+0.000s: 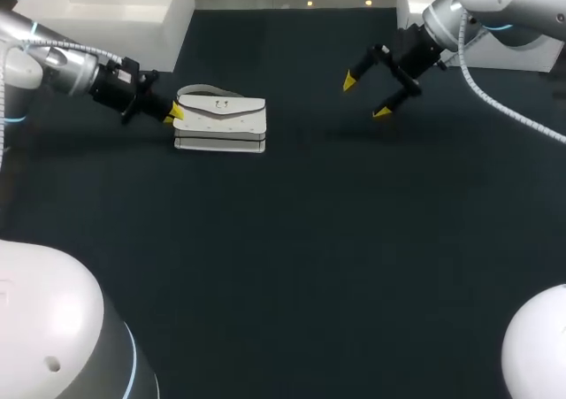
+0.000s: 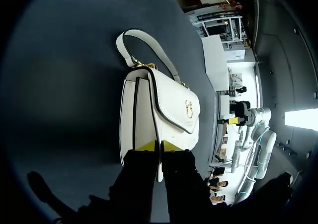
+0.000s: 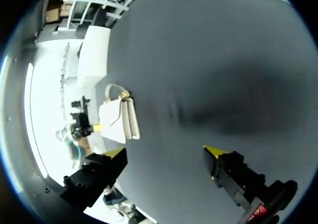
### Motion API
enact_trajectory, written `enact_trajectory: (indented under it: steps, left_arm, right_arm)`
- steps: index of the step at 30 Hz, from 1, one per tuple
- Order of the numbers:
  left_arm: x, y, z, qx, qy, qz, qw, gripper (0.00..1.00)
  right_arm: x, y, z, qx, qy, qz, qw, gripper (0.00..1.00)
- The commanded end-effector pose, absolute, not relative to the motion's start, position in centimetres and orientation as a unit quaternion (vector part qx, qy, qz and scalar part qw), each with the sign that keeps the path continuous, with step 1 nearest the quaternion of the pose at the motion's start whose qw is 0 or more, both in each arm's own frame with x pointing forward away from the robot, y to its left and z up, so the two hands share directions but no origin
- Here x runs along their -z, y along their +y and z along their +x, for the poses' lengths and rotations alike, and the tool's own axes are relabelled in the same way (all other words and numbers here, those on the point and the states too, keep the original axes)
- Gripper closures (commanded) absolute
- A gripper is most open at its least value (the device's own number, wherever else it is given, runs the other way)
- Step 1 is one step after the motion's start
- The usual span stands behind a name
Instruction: Pick up the bag, open it, inspect its contents, close it, and place it on the opposite side
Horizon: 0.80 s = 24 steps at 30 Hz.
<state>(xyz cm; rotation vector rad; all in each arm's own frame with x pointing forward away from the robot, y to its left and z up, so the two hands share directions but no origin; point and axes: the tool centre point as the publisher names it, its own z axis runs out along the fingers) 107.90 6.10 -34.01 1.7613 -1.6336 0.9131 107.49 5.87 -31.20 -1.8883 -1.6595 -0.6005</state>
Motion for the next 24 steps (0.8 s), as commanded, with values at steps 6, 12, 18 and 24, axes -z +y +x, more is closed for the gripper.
enact_trajectory:
  steps: [6,12,18,24]
  left_arm:
    - [33.7,8.5,108.4,-0.346,-0.626,0.642,0.275,1.0]
    - [34.0,12.6,109.0,-0.349,-0.645,0.624,0.269,1.0]
    - [34.6,16.6,109.6,-0.342,-0.662,0.614,0.262,1.0]
    - [34.7,20.1,110.0,-0.322,-0.677,0.618,0.239,1.0]
  right_arm:
    - [31.2,4.4,107.8,0.208,-0.625,-0.706,0.26,0.0]
    - [30.6,0.7,108.2,0.183,-0.641,-0.716,0.206,0.0]
    - [29.8,-2.0,108.5,0.159,-0.654,-0.721,0.163,0.0]
    - [29.2,-4.1,108.8,0.132,-0.664,-0.725,0.127,0.0]
